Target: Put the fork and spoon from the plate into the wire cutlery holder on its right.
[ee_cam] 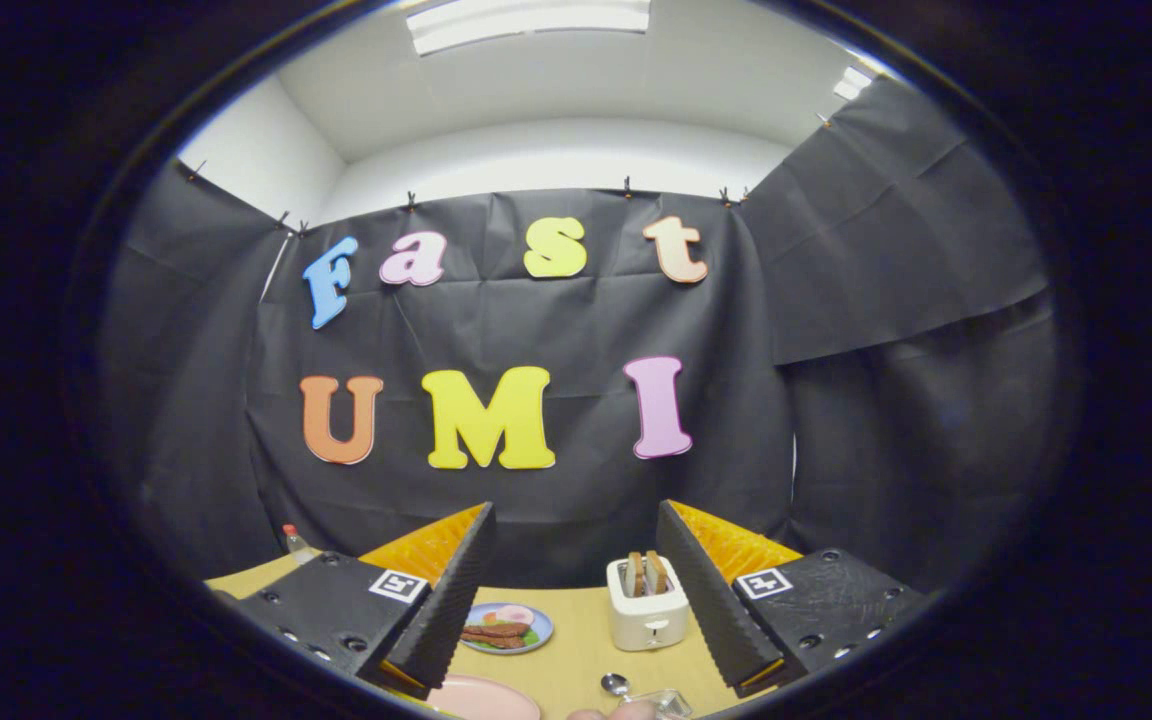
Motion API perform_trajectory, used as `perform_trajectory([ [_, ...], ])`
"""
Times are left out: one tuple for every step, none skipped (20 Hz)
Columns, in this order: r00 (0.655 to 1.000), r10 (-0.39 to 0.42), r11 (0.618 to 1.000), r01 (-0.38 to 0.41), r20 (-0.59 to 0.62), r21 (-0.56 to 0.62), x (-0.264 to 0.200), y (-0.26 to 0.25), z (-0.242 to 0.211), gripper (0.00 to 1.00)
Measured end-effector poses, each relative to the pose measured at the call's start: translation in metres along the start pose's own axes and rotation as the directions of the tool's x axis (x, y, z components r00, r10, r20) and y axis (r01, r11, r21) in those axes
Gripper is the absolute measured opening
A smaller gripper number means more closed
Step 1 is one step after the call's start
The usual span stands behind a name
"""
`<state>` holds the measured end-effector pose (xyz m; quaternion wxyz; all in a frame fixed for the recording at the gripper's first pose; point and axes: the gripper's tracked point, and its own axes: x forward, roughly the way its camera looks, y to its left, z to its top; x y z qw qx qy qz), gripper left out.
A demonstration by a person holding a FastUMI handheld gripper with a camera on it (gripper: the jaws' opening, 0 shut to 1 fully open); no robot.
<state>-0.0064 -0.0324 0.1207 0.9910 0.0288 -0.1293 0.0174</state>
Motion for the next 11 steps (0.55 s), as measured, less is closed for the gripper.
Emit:
perform_trajectory([
  [1.000,-0.004,1.000,0.004,-0.002,0.006,0.000,-0.002,0.000,0.96],
  [1.000,-0.007,1.000,0.007,0.000,0.010,0.001,-0.003,0.002,0.96],
  [1.000,-0.007,1.000,0.007,0.001,0.011,0.001,-0.003,0.003,0.96],
  [1.000,-0.007,1.000,0.007,0.004,0.009,0.000,-0.003,0.003,0.96],
  [1.000,-0.006,1.000,0.006,0.005,0.006,0.000,-0.002,0.004,0.96],
  [1.000,-0.005,1.000,0.005,0.009,0.003,-0.001,-0.001,0.005,0.96],
  [1.000,-0.005,1.000,0.005,0.014,0.002,0.000,0.000,0.007,0.96],
  [1.000,-0.005,1.000,0.005,0.018,0.000,-0.002,0.000,0.008,0.96],
  [1.000,-0.008,1.000,0.008,0.024,0.003,-0.002,0.000,0.011,0.96],
  [1.000,-0.009,1.000,0.009,0.029,0.008,-0.002,0.002,0.013,0.96],
  [0.999,-0.011,1.000,0.010,0.031,0.011,-0.003,0.002,0.015,0.96],
])
